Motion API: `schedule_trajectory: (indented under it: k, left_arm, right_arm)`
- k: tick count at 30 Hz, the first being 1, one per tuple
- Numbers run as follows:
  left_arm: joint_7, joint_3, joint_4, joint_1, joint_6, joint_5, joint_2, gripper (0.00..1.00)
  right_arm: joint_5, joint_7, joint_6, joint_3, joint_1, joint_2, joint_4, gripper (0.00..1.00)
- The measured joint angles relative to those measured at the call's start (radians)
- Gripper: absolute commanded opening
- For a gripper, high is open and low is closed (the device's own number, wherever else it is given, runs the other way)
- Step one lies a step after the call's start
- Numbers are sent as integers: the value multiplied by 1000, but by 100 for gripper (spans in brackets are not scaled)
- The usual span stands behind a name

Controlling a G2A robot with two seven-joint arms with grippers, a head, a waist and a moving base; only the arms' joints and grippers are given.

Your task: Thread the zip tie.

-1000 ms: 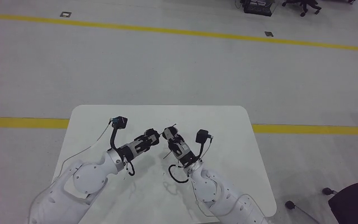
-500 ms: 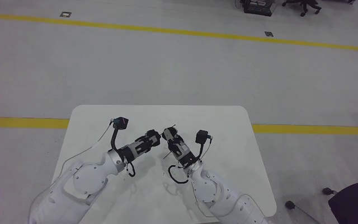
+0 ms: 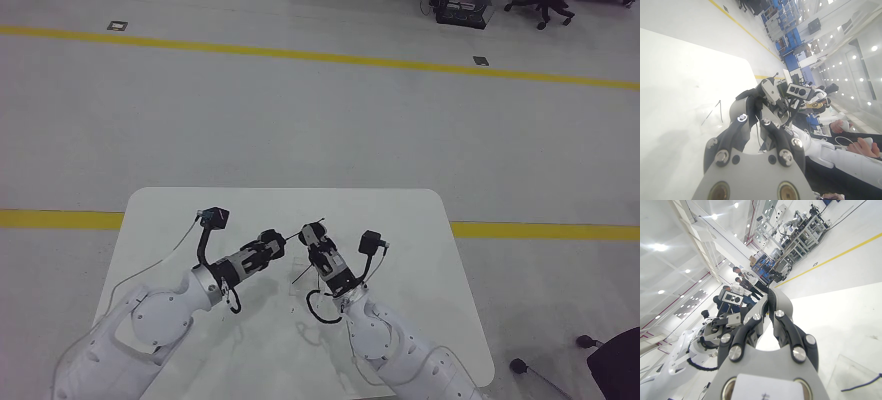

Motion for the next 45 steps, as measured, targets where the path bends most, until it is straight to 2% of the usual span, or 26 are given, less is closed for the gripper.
schedule_trajectory:
  k: [22, 30, 36, 45]
  left_arm:
    - [10, 15, 7, -3, -3, -12, -2, 0]
    - [15, 16, 4, -1, -5, -19, -1, 0]
    - [13, 18, 0, 2, -4, -22, 0, 0]
    - [14, 18, -5, 4, -1, -15, 2, 0]
  right_arm:
    - [-2, -6, 0, -14, -2, 10, -18, 0]
    - [-5, 23, 0, -29, 4, 16, -22, 0]
    - [3, -19, 0, -22, 2, 18, -21, 0]
    - [-2, -29, 0, -21, -1, 22, -22, 0]
